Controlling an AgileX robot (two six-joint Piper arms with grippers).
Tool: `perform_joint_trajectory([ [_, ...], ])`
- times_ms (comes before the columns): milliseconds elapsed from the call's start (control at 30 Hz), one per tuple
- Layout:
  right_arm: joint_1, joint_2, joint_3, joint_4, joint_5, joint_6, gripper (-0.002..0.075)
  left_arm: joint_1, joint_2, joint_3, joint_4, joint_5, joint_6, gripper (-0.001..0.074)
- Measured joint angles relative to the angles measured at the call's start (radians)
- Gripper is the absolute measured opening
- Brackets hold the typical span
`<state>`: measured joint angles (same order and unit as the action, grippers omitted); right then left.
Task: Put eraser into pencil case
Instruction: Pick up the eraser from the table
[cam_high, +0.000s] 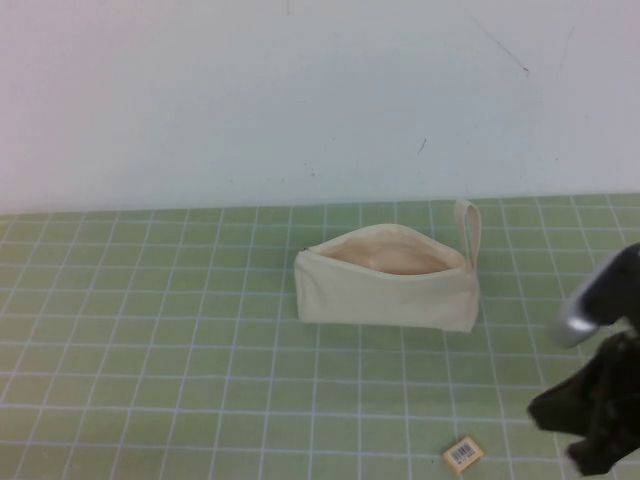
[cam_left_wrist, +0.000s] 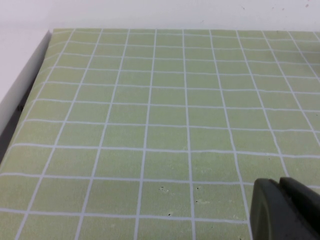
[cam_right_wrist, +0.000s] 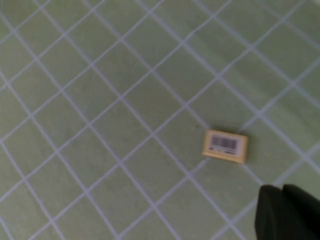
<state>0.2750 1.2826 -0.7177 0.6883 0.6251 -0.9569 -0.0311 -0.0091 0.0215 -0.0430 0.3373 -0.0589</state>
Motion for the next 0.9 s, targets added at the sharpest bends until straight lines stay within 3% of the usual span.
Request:
perform_joint_trajectory([
  [33, 0.072, 0.051, 0.000, -0.024, -0.048, 0.022, -0.0001, 0.000, 0.000, 0.000, 0.000, 0.000, 0.000, -0.0001],
  [133, 0.153, 0.114, -0.001, -0.075, -0.092, 0.036, -0.0001, 0.000, 0.000, 0.000, 0.000, 0.000, 0.000, -0.0001],
  [367, 0.213, 0.231, -0.066, -0.170, -0.098, 0.067, 0.0011, 0.000, 0.000, 0.000, 0.000, 0.000, 0.000, -0.0001],
  [467, 0.215, 0.270, -0.123, -0.187, -0.062, 0.075, 0.0103, 0.000, 0.000, 0.000, 0.000, 0.000, 0.000, -0.0001],
  [633, 0.215, 0.358, -0.207, -0.204, -0.012, 0.131, 0.0402, 0.000, 0.000, 0.000, 0.000, 0.000, 0.000, -0.0001],
  [667, 0.215, 0.373, -0.219, -0.204, -0.008, 0.138, 0.0434, 0.000, 0.000, 0.000, 0.000, 0.000, 0.000, -0.0001],
  [733, 0.215, 0.409, -0.237, -0.208, -0.004, 0.150, 0.0474, 0.000, 0.000, 0.000, 0.000, 0.000, 0.000, -0.0001],
  [900, 0.215, 0.478, -0.262, -0.272, 0.007, 0.212, 0.0487, 0.000, 0.000, 0.000, 0.000, 0.000, 0.002, -0.0001],
])
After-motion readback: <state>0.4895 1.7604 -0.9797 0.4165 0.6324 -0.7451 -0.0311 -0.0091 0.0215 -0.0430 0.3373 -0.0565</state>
